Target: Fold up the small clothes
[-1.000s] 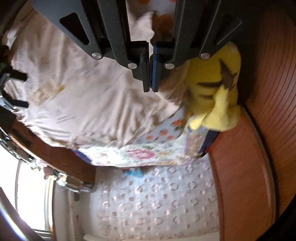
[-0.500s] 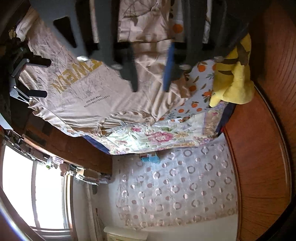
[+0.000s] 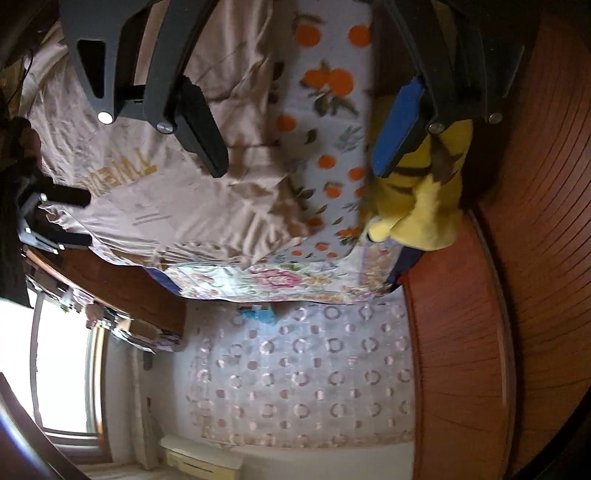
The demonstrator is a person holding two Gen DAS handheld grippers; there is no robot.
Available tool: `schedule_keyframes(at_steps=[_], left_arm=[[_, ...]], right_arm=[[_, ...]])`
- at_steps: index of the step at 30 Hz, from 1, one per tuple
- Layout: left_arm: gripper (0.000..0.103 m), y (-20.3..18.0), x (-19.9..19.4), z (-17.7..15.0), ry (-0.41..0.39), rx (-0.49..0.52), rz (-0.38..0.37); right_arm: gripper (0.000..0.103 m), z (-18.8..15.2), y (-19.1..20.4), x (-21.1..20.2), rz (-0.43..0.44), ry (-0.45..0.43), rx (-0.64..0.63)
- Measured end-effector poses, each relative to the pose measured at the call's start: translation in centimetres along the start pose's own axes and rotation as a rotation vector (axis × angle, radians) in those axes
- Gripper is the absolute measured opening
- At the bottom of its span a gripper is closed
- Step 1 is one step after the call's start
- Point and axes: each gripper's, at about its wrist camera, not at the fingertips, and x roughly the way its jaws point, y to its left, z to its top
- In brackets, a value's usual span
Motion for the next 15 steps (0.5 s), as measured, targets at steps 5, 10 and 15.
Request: schedule_keyframes(at_steps=[5,10,15], left_arm=[[0.081,1.5,-0.7,-1.6,0.008,-0.047,0.012],[0.081,2.0,-1.1,-2.4,0.011,-0.054,0.029],[0.081,2.4,-1.2,-3.1,0.015,-0.061,0.035]], right_arm=[[0.098,1.9,1.5,3.8,0.105,0.034,-0.054],[0.083,2.7,3.3,9.7,0.202,0.103,-0.089],[0.062,3.9,4.4,14.2,0.320,0.154,-0.099]])
